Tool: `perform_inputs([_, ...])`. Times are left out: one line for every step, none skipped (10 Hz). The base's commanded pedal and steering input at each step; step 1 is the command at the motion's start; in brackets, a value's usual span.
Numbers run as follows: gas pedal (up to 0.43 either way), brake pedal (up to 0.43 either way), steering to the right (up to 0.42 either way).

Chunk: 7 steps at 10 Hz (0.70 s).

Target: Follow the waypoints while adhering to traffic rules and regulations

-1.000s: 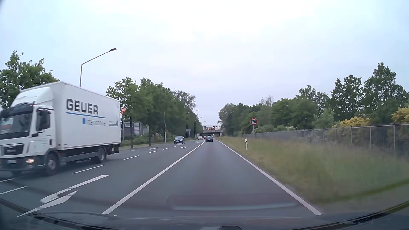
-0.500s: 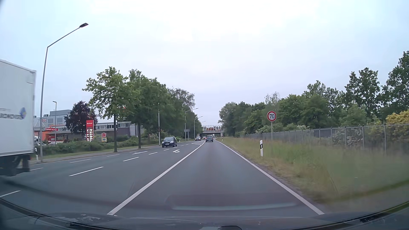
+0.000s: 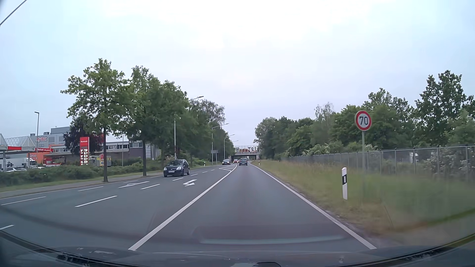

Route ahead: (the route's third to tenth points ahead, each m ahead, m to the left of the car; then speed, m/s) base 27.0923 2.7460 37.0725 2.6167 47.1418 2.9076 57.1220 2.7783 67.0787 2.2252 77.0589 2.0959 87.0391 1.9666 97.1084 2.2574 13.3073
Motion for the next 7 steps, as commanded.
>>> perform_inputs([0.220, 0.000, -0.002])
perform_inputs([0.220, 0.000, -0.001])
perform_inputs([0.220, 0.000, -0.001])
perform_inputs([0.220, 0.000, -0.001])
perform_inputs([0.220, 0.000, -0.001])
perform_inputs([0.220, 0.000, -0.002])
perform_inputs([0.220, 0.000, -0.001])
